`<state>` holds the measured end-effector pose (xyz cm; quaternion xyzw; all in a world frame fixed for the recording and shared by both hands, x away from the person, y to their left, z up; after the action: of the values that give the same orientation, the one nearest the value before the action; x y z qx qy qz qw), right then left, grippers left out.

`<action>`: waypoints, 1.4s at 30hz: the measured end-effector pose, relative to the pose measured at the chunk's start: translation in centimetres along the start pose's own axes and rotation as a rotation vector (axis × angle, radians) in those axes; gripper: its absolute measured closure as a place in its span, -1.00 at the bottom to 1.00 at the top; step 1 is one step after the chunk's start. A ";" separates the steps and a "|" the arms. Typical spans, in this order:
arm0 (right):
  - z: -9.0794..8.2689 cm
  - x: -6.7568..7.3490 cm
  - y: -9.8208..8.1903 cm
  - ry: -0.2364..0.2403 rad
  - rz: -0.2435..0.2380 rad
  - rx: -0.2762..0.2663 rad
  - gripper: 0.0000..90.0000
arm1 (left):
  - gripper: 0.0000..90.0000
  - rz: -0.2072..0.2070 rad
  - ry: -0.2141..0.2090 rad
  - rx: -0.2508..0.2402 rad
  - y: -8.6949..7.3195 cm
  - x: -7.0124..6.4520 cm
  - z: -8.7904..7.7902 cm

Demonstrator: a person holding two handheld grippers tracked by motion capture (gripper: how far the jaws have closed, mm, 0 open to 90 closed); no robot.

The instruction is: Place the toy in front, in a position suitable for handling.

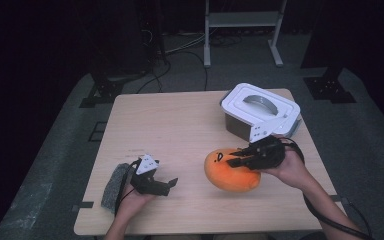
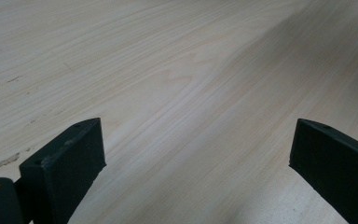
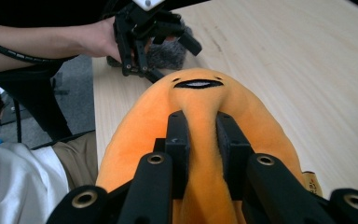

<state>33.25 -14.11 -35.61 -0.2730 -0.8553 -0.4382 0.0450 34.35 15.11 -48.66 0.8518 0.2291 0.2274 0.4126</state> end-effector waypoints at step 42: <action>8.0 0.5 -4.0 0.090 -0.071 0.045 0.09 | -0.94 -0.029 0.008 -0.008 -0.4 0.8 -0.4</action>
<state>32.08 -9.54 -43.23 -0.2213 -0.8712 -0.4320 0.0740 34.70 16.05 -48.56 0.8458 0.2422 0.2257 0.4183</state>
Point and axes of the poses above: each handheld gripper's, and its own axes: z roughly forward along the jaws, y roughly out of its top, x roughly to its left, the point moved 5 cm from there along z, roughly forward along the jaws, and after that the axes turned 15 degrees about z, right-handed, at the moved point
